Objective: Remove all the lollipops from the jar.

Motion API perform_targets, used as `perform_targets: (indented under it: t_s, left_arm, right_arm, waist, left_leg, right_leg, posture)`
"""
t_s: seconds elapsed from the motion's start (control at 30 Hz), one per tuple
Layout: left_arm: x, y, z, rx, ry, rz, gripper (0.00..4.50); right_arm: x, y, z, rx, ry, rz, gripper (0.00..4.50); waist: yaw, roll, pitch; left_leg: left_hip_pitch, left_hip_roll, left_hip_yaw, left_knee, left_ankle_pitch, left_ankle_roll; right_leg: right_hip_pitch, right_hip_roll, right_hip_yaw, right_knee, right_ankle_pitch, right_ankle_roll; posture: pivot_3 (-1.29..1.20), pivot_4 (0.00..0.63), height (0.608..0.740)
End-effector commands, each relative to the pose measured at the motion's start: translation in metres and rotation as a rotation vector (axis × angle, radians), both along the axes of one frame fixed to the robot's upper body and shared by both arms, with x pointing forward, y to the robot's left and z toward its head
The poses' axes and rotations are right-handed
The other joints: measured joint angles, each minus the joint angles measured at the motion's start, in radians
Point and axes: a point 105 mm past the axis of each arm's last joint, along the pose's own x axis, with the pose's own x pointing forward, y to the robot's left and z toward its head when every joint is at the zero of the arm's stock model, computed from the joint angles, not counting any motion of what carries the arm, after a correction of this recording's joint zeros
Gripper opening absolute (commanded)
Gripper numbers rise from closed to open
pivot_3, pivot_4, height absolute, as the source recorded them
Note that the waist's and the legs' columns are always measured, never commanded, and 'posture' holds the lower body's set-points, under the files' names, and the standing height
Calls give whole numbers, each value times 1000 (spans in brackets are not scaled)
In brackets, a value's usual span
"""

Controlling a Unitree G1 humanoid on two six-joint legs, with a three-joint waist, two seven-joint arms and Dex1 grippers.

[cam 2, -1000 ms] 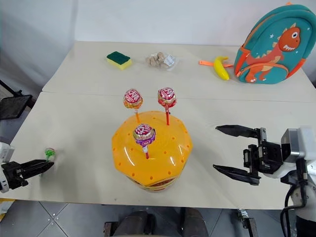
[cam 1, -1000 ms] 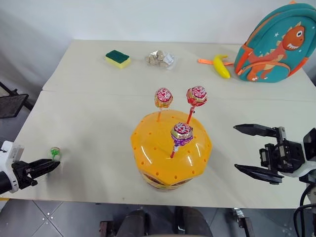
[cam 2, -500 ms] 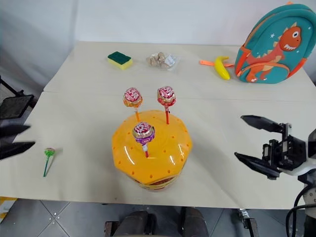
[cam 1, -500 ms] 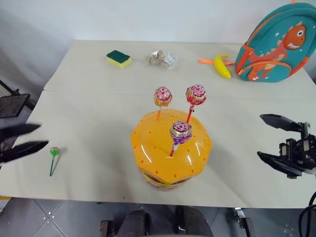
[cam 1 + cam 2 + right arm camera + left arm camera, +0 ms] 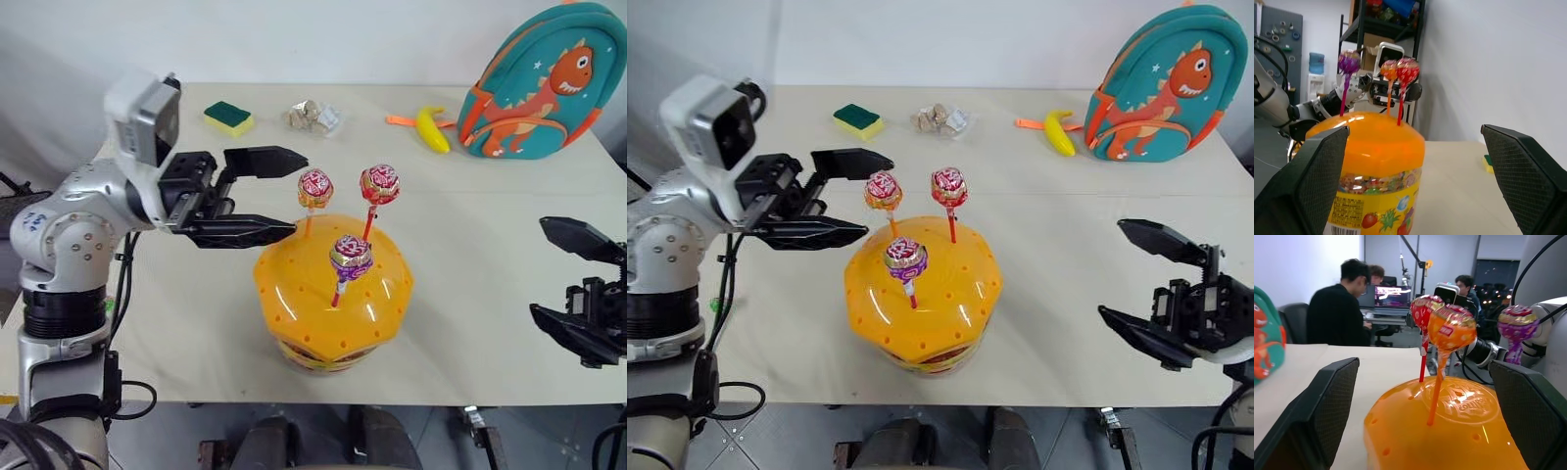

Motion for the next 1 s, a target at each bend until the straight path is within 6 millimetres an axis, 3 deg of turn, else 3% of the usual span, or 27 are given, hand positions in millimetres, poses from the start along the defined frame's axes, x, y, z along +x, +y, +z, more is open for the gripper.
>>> perform_targets:
  t_s: [0.03, 0.2, 0.5, 0.67, 0.8, 0.87, 0.93, 1.0]
  left_arm:
    - [-2, -3, 3, 11, -24, -24, 4301]
    - [-7, -14, 3, 37, -17, -46, 3033]
    - [-12, -23, 5, 48, -48, -74, 176]
    - [-4, -1, 45, -193, -46, -8, 47]
    - [14, 42, 70, -332, 25, 178, 47]
    - [35, 80, 50, -219, 80, 450, 47]
    - [46, 113, 9, 10, 151, 676, 47]
    - [47, 151, -39, 245, 348, 895, 47]
  right_arm:
    - [-4, 3, 5, -13, -47, -19, 4500]
    - [-4, 0, 2, -14, -51, -33, 4500]
    - [-3, -4, -1, -13, -45, -31, 4500]
    - [-1, -4, -1, -5, -37, -23, 4500]
    - [4, -3, -1, 4, -34, -19, 4500]
    - [7, -2, 1, 6, -34, -15, 4500]
    - [9, 0, 2, 3, -25, -13, 4500]
    - [15, 1, 0, -22, 28, -22, 4500]
  waist:
    - [3, 0, 0]
    - [8, 0, 0]
    - [5, 0, 0]
    - [5, 0, 0]
    - [2, 0, 0]
    - [-6, 0, 0]
    - [-17, 0, 0]
    - [-23, 1, 0]
  left_leg:
    - [0, 0, 0, 0, 0, 0]
    - [-1, 0, -3, 0, 0, 0]
    - [-1, 0, -4, 0, 0, 0]
    - [-1, 0, -5, 1, 0, 0]
    - [-1, 0, -5, 1, 0, 0]
    - [0, 1, -5, 0, 0, -1]
    - [1, 1, -5, -2, 0, -2]
    - [2, 1, -4, -3, 0, -2]
  right_leg:
    - [0, 0, 1, 0, 0, 0]
    - [0, -1, 2, -2, 0, 0]
    - [2, 0, 1, -3, 0, 0]
    - [2, -1, 1, -3, 0, 0]
    - [3, -1, 0, -3, 0, 0]
    - [2, -1, 1, -3, 0, 0]
    - [2, 0, 0, -3, 0, 0]
    - [0, 3, -1, -2, 0, -1]
  posture:
    - [0, 150, 740]
    - [0, 150, 740]
    - [0, 150, 740]
    - [0, 150, 740]
    - [0, 150, 740]
    - [0, 150, 740]
    - [0, 150, 740]
    - [0, 150, 740]
